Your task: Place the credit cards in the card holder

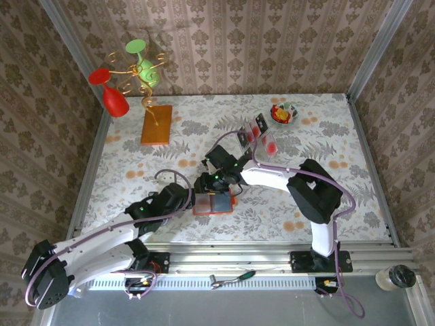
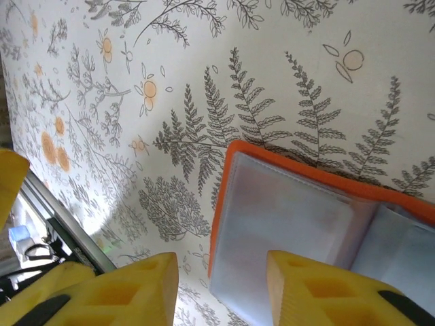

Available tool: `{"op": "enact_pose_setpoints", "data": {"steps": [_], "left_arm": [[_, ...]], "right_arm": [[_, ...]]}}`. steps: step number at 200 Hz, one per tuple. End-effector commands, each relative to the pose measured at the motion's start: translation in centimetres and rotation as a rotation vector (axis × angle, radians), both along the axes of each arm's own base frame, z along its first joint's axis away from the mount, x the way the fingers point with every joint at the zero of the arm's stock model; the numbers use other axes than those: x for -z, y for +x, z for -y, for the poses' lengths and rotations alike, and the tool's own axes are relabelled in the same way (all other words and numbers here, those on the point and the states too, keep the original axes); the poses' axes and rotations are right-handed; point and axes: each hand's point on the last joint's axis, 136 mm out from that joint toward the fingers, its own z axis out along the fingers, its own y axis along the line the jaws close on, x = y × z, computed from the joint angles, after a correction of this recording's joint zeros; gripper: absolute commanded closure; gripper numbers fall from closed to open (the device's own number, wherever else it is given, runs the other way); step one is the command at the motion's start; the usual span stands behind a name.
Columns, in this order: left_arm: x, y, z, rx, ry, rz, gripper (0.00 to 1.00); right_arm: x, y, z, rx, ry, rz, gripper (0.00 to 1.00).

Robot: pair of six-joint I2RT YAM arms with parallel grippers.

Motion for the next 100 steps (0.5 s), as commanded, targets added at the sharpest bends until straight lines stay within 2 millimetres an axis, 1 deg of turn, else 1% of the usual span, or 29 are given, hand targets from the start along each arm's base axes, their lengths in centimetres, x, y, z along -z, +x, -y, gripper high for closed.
{"op": "enact_pose_setpoints", "data": {"steps": [1,14,28,57,100], "left_arm": [[0.7,0.0,-0.2,-0.012,0.003,-0.014,0.0],[0.9,0.0,-0.1,-0.011,0.003,-0.017,0.0],[1.0,0.0,0.0,-0.009,0.005,-0.022,0.0],[1.6,0.0,0.1,-0.006,0.013,-0.037,0.0],[2.2,0.0,0.3,-0.003,0.017,-0.049,0.0]], "right_arm": [[1.3,-0.7,1.4,-0.005,-0.054,-0.012,0.7],[2.0,-0.8,1.5,-0.004,-0.062,-0.023,0.76],[2.7,-0.9,1.4,-0.006,-0.063,-0.036,0.79],[3.7,-0.9,1.3,-0.008,-0.072,-0.053,0.8],[3.8,-0.8,0.8,-0.019,-0.069,-0.065,0.79]]}}
